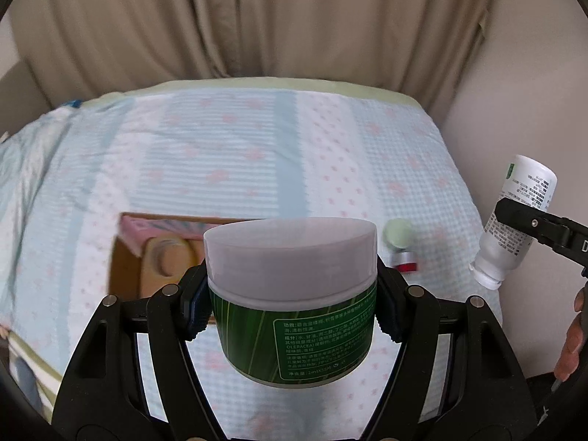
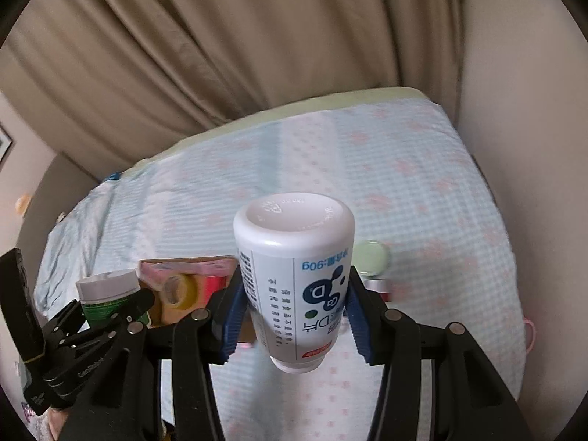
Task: Organize rigid objects
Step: 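Carry the green jar and pill bottle over the box with both tools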
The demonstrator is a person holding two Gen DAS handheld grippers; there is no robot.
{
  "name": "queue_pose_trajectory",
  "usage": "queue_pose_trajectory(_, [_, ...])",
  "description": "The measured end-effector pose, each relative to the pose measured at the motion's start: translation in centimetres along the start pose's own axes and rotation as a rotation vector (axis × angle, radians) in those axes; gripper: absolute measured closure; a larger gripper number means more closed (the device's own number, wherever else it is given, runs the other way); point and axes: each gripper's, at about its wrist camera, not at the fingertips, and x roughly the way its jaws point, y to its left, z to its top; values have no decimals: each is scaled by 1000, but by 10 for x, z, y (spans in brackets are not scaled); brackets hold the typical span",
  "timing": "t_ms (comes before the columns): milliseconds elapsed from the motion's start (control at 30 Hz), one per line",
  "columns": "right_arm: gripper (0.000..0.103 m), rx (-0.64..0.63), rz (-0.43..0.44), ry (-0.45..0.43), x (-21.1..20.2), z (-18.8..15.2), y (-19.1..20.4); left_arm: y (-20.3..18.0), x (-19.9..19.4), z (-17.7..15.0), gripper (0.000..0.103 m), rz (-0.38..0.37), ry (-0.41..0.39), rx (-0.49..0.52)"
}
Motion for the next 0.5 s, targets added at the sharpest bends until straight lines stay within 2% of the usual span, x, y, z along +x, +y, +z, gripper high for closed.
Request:
queue_pose_trajectory(267, [57, -50, 73, 19, 20, -10, 91, 99, -4, -4, 35, 30, 30, -7])
queue_pose_trajectory(500, [57, 7, 90, 89, 68, -28, 153, 169, 29, -12, 35, 1, 103, 41])
